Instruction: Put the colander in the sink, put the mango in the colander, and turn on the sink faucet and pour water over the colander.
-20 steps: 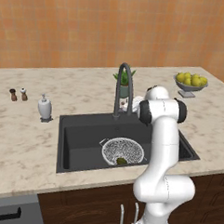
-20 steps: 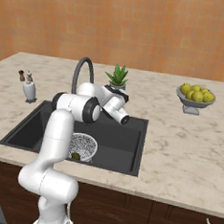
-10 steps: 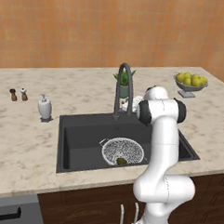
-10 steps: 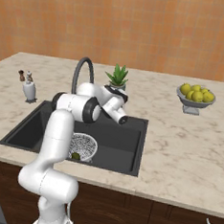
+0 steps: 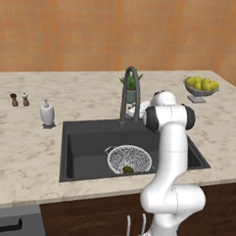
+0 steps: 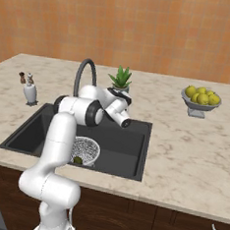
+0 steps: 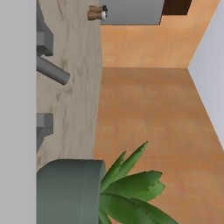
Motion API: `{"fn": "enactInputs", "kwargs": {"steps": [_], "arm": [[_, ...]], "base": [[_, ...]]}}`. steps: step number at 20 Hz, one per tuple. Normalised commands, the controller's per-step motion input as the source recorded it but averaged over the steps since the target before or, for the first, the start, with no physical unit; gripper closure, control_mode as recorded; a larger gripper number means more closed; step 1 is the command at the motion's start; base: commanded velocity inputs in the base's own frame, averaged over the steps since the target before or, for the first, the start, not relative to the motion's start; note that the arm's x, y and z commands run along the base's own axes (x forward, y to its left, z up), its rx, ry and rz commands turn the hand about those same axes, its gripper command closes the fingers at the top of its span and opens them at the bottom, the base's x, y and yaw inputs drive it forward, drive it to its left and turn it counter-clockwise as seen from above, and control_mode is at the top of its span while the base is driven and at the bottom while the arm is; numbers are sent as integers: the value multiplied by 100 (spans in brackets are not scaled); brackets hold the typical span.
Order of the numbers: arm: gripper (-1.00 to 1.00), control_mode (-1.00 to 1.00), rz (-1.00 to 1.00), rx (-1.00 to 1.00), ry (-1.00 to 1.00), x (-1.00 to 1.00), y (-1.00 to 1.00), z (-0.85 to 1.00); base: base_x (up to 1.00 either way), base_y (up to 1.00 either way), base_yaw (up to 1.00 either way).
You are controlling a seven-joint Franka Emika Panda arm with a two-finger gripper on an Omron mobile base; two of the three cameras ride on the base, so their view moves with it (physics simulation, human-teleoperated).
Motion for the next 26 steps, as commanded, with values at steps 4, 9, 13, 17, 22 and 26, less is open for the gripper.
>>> {"fn": "enactInputs", "kwargs": {"steps": [4, 9, 13, 17, 22, 26], "arm": [[100, -100, 0, 0, 0, 19, -56, -8], [100, -100, -1, 0, 0, 21, -57, -3], [100, -100, -2, 0, 0, 19, -59, -5], [100, -100, -1, 0, 0, 14, -67, -10], [100, -100, -4, 0, 0, 14, -79, -13], [100, -100, -5, 0, 0, 13, -86, -12]], "base": [[0, 0, 0], [0, 0, 0], [0, 0, 0], [0, 0, 0], [0, 0, 0], [0, 0, 0]]}}
